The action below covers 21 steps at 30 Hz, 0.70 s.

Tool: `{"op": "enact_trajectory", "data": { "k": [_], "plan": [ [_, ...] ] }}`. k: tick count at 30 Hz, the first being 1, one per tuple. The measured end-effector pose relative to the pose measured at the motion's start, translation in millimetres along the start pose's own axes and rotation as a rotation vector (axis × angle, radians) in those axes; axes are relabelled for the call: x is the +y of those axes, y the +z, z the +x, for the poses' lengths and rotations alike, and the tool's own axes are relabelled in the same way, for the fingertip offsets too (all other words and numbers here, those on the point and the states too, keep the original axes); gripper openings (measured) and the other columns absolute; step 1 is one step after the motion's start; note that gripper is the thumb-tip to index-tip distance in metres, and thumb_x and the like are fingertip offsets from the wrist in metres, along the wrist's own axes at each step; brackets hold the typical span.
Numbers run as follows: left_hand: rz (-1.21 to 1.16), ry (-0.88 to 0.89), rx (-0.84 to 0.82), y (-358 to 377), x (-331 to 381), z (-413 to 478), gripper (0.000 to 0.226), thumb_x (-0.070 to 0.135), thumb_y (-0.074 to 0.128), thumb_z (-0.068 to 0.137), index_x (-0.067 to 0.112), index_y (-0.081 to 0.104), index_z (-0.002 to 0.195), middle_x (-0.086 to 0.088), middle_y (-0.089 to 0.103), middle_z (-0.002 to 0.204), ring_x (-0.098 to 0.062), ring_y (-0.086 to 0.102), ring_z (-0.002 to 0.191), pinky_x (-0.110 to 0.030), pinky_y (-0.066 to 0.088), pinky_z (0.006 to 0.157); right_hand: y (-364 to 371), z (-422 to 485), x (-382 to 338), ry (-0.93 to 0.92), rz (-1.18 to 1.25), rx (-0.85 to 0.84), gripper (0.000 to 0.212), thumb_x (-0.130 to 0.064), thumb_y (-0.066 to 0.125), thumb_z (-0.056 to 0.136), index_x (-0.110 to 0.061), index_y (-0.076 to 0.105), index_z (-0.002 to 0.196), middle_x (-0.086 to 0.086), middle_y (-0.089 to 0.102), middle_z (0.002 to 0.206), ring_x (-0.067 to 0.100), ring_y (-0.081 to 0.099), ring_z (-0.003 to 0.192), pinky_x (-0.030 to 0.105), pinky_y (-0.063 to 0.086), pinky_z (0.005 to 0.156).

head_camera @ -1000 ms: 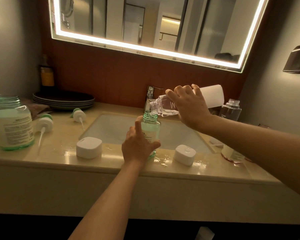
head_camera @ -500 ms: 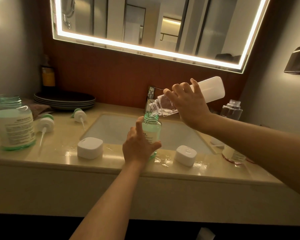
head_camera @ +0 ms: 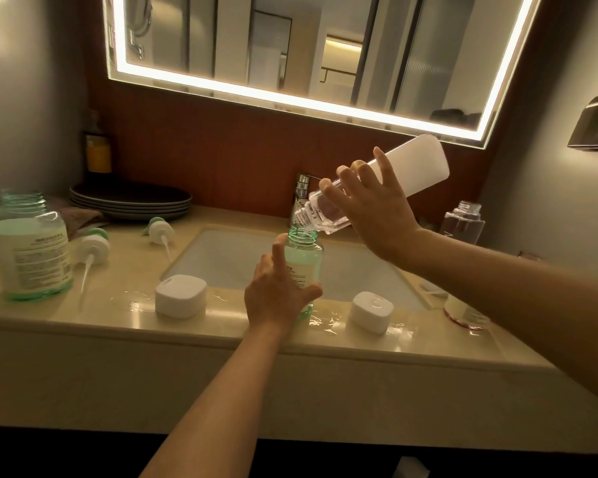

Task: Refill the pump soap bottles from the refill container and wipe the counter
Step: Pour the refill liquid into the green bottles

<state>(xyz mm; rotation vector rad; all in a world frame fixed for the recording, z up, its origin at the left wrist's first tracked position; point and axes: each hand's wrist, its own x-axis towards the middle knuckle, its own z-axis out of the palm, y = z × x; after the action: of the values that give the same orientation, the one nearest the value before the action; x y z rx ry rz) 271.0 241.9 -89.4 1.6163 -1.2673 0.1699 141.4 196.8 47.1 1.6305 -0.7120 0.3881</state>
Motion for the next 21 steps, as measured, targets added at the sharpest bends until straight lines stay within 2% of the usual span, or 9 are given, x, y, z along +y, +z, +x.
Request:
{"op": "enact_trajectory", "data": {
  "k": [3, 6, 8, 11, 14, 18, 21],
  "plan": [
    [0.018, 0.019, -0.005, -1, -2, 1, 0.091, 0.047, 0.075, 0.064, 0.034, 0.008, 0.124, -0.008, 0.054, 0.115, -0.022, 0.053, 0.097, -0.029, 0.041, 0.068, 0, -3, -4, 0.080, 0.066, -0.051, 0.073, -0.023, 0.085, 0.052, -0.020, 0.056, 0.119, 0.008, 0.062, 0.114, 0.029, 0.059, 0.106, 0.052, 0.036, 0.102],
    [0.024, 0.018, -0.011, -6, -5, 1, 0.090, 0.046, 0.075, 0.064, 0.034, 0.008, 0.123, -0.008, 0.054, 0.114, -0.022, 0.054, 0.096, -0.029, 0.041, 0.067, 2, -12, -11, 0.190, 0.362, -0.193, 0.067, -0.012, 0.073, 0.072, -0.017, 0.042, 0.131, 0.011, 0.050, 0.127, 0.032, 0.046, 0.118, 0.052, 0.025, 0.109],
    [0.025, 0.025, -0.003, -10, -8, 1, 0.090, 0.045, 0.076, 0.065, 0.034, 0.008, 0.123, -0.008, 0.054, 0.113, -0.022, 0.054, 0.096, -0.028, 0.040, 0.067, 4, -17, -15, 0.287, 0.578, -0.251, 0.064, -0.016, 0.066, 0.080, -0.018, 0.033, 0.135, 0.009, 0.043, 0.131, 0.029, 0.040, 0.120, 0.047, 0.024, 0.108],
    [0.040, 0.017, 0.006, -21, -16, 2, 0.091, 0.044, 0.076, 0.064, 0.034, 0.007, 0.123, -0.008, 0.053, 0.116, -0.024, 0.053, 0.099, -0.029, 0.039, 0.068, 4, -17, -19, 0.513, 0.904, -0.178, 0.068, -0.024, 0.073, 0.075, -0.017, 0.036, 0.131, 0.007, 0.047, 0.124, 0.025, 0.043, 0.113, 0.041, 0.036, 0.098],
    [0.047, -0.010, 0.004, -32, -26, 4, 0.091, 0.042, 0.076, 0.064, 0.034, 0.009, 0.126, -0.008, 0.051, 0.120, -0.026, 0.053, 0.103, -0.032, 0.042, 0.071, -1, -18, -29, 0.681, 1.262, -0.137, 0.072, -0.025, 0.082, 0.065, -0.012, 0.040, 0.123, 0.007, 0.053, 0.114, 0.024, 0.049, 0.104, 0.039, 0.045, 0.088],
    [0.064, -0.001, -0.014, -38, -32, 5, 0.092, 0.042, 0.076, 0.064, 0.034, 0.008, 0.125, -0.009, 0.051, 0.120, -0.028, 0.054, 0.103, -0.038, 0.048, 0.074, -13, -20, -44, 0.788, 1.572, -0.141, 0.073, -0.028, 0.081, 0.067, -0.014, 0.037, 0.123, 0.000, 0.050, 0.108, 0.017, 0.051, 0.099, 0.028, 0.043, 0.080],
    [0.058, -0.008, -0.038, -38, -33, 6, 0.093, 0.043, 0.075, 0.067, 0.033, 0.006, 0.128, -0.009, 0.050, 0.125, -0.028, 0.054, 0.107, -0.040, 0.049, 0.077, -17, -23, -58, 0.867, 1.722, -0.188, 0.074, -0.033, 0.079, 0.069, -0.018, 0.035, 0.126, 0.001, 0.052, 0.112, 0.017, 0.053, 0.101, 0.027, 0.045, 0.079]
  ]
}}
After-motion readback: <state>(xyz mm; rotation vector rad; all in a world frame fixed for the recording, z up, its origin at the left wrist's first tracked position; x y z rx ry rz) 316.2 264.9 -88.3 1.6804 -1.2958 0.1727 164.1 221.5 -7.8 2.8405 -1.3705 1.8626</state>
